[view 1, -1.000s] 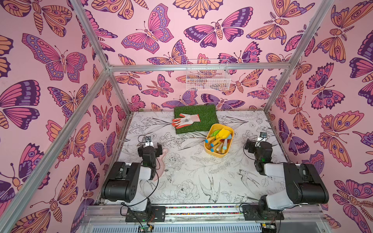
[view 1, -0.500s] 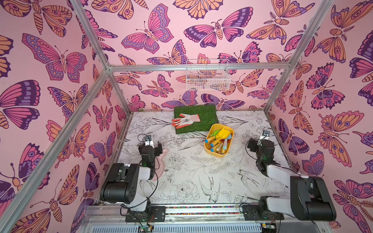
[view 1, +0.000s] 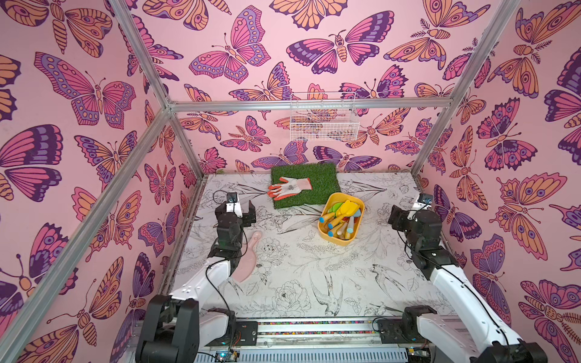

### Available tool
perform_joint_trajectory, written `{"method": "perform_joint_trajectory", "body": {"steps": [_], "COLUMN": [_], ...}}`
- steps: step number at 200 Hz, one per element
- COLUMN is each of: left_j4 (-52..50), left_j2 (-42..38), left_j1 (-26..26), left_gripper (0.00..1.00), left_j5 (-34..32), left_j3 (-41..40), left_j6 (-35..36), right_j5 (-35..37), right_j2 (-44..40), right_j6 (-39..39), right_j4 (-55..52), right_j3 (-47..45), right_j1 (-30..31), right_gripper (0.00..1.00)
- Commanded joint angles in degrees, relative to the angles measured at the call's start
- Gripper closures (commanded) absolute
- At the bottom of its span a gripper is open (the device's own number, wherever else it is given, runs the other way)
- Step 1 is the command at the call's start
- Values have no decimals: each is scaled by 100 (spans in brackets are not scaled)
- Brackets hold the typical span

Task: Take the shovel out of the storage box
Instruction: Move the storage box to the center of the board.

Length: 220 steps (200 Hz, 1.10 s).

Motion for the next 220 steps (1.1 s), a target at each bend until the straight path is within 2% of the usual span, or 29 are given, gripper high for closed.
{"method": "perform_joint_trajectory", "body": {"steps": [1,36,52,68,95,118,132,149,172,196,220], "left_j4": [-1433,-1810,-2041,-2309,-2833,-3364,-3304,-3263,-3066,-2851,-2615], "left_j2": [-106,-82,34,160,121,-99,-235,-197,-34,35,-132], "left_j1": [-98,-480,-688,-901,-1285,-1404,-1465,-1480,-1497,-1528,-1568], "left_gripper": [6,6,6,10,13,14,14,14,15,18,20], "left_j5": [897,1979,2169,2372,2238,2233,2055,1963,2171,2675,2445], "left_j3": [341,605,706,789,829,806,613,564,499,423,155], "left_j6": [-777,-1872,-2204,-2233,-2305,-2276,-2305,-2237,-2040,-1892,-1840], "right_j5": [-669,-1381,-1481,-1619,-1826,-1734,-1711,-1674,-1495,-1294,-1180], "right_j2": [325,1231,1610,2014,2606,2985,3208,3522,4027,4374,4618], "right_j6": [662,1026,1239,1506,1799,1988,2061,2112,2163,2203,2235], "right_j4": [-1086,-1440,-1386,-1291,-1092,-1102,-1045,-998,-1169,-1347,-1514], "right_j3": [356,885,1013,1109,1300,1552,1697,1911,2243,2521,2722], "right_j1": [175,454,540,550,553,571,602,679,781,872,937], "right_gripper": [25,33,34,35,33,41,50,50,51,59,67]}}
